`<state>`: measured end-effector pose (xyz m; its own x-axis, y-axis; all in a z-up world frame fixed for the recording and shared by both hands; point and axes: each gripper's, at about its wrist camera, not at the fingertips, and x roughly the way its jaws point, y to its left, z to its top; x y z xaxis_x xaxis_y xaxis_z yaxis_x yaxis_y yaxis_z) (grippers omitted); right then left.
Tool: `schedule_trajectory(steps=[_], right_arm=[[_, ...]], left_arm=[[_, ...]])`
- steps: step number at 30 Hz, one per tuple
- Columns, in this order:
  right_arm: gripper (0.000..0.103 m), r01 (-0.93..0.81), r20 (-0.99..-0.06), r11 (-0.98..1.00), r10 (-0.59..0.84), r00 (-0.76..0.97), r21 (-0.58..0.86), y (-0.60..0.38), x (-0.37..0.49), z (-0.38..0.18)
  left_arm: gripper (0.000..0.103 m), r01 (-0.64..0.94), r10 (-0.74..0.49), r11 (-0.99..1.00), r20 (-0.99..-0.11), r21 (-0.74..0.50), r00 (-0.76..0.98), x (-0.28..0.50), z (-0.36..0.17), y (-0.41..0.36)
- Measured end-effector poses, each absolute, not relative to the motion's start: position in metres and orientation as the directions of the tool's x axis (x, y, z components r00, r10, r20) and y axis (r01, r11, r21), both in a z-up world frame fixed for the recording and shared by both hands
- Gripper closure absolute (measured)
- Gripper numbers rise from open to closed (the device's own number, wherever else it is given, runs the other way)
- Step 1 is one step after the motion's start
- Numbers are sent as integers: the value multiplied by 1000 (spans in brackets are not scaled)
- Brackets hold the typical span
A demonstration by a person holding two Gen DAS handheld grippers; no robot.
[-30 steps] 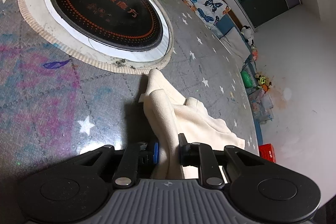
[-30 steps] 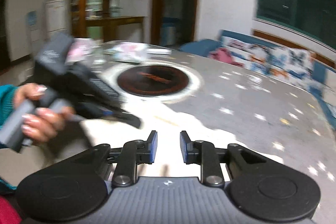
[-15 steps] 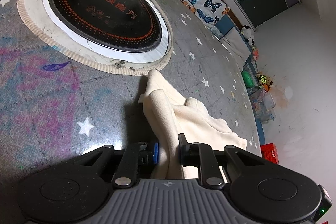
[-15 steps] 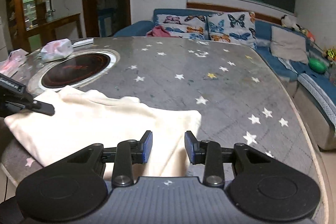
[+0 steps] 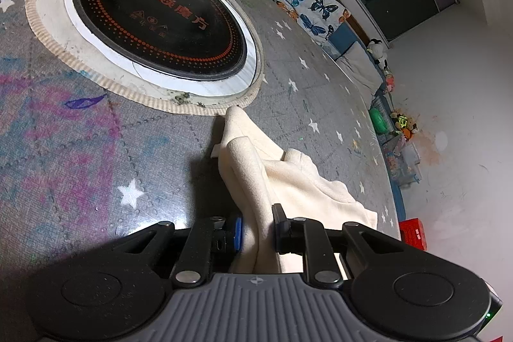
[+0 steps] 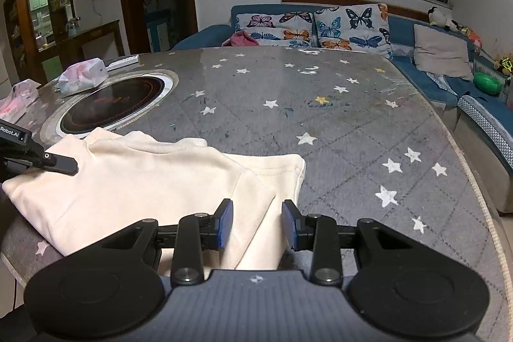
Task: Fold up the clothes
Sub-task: 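Hold the sweatshirt edge with the left gripper, right gripper open above, then grasp the folded sweatshirt edge with the right gripper beside the left gripper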
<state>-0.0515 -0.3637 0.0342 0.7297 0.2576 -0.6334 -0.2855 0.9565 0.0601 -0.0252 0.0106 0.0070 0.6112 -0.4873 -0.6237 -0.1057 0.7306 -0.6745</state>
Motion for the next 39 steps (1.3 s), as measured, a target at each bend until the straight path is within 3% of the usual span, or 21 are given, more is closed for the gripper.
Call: schedule_trajectory(steps=[39], right_arm=[[69, -228, -619, 965, 257, 742, 127, -385, -53, 25]], left_arm=[[83, -84, -468, 763, -637, -641, 613, -25, 11, 5]])
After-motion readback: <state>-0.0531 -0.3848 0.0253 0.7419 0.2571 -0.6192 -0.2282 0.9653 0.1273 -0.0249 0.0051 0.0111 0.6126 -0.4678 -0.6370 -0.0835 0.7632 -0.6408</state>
